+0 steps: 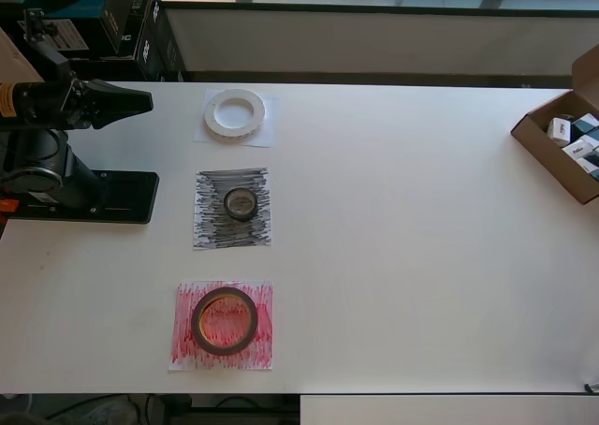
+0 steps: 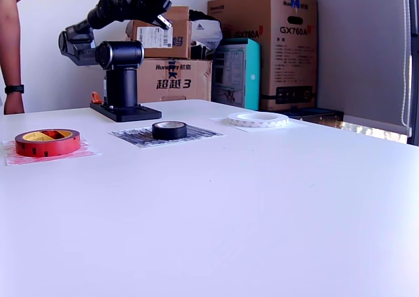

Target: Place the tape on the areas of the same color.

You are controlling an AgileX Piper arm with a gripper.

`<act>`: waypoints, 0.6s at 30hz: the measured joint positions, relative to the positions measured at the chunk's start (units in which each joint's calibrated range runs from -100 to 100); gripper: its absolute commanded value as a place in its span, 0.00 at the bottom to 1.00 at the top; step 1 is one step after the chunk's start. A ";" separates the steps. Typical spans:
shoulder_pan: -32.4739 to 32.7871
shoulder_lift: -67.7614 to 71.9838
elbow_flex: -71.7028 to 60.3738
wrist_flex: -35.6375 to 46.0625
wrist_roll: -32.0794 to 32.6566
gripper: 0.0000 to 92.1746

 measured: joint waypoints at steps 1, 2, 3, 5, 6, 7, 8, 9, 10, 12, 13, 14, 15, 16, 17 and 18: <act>0.60 -1.12 1.31 -1.28 -0.21 0.00; 1.03 -2.10 2.71 -2.68 -0.59 0.00; 1.43 -2.88 4.02 -3.70 -1.08 0.00; 1.71 -3.80 5.93 -6.65 -2.27 0.00; 1.72 -3.93 6.69 -9.10 -2.74 0.00; 1.72 -4.04 7.32 -11.01 -2.96 0.00; 1.72 -4.12 7.71 -12.26 -3.17 0.00; 1.72 -4.12 8.07 -13.41 -3.37 0.00; 1.72 -3.98 8.24 -14.32 -3.49 0.00; 1.63 -3.52 8.35 -16.35 -3.49 0.00; 1.41 -3.35 8.35 -16.66 -3.49 0.00; 1.15 -3.36 8.35 -17.08 -3.49 0.00; 0.97 -3.36 8.35 -17.40 -3.49 0.00; 0.88 -3.36 8.35 -17.46 -3.49 0.00; 0.88 -3.36 8.35 -17.46 -3.49 0.00; 0.88 -3.36 8.35 -17.46 -3.49 0.00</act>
